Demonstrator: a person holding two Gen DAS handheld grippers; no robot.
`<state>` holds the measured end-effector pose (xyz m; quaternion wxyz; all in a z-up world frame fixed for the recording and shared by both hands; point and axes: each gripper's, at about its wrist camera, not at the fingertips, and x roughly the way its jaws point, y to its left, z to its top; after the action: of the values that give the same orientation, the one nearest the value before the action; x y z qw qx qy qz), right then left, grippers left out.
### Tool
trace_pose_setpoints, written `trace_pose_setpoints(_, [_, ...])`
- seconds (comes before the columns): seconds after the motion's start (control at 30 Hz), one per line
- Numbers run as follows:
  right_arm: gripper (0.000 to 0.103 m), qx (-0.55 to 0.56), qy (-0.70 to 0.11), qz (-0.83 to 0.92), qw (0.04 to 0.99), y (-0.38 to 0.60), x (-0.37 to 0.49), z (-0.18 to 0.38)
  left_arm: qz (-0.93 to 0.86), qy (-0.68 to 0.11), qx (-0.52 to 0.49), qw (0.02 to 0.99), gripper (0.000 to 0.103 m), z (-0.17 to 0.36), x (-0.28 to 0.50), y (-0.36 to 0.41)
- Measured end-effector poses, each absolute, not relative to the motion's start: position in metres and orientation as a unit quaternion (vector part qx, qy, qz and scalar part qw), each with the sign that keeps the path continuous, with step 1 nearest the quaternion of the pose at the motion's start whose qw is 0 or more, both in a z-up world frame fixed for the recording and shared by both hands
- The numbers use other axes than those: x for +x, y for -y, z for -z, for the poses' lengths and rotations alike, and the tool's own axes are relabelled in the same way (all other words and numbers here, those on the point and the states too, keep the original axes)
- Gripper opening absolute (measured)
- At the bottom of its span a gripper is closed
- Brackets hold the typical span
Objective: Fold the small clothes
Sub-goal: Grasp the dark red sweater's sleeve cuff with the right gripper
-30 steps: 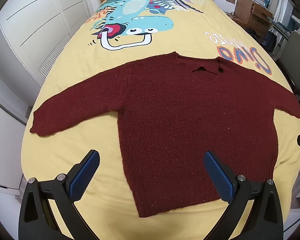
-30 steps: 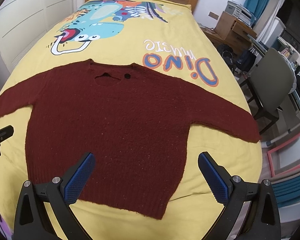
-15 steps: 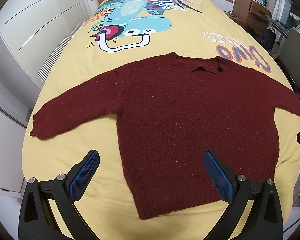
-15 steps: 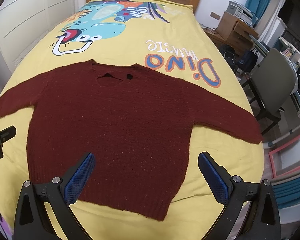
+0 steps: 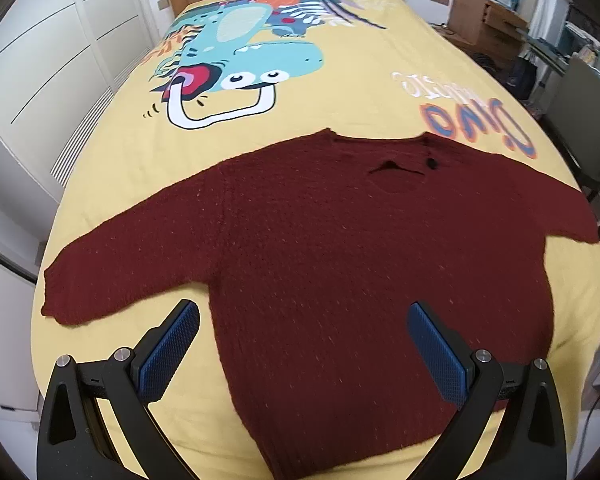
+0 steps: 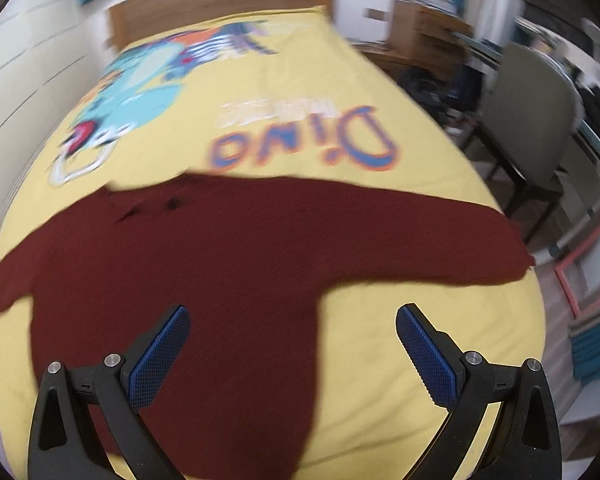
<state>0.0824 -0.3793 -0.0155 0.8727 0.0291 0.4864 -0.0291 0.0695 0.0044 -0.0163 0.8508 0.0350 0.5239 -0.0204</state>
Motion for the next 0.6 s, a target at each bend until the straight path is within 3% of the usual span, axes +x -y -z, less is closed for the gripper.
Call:
trace_pose_setpoints(0.37, [0.102,0.154,-0.529,0.204,0.809,0.590,0.152,0.111,0.001,-0.571,0.032,0.820,0.102,0.057,0.097,-0.010])
trace_pose_setpoints(0.6, [0.102,0.254,-0.547,0.263,0.753,0.667,0.154,0.167,-0.011,-0.596,0.027,0.803,0.102,0.078,0.102,-0.012])
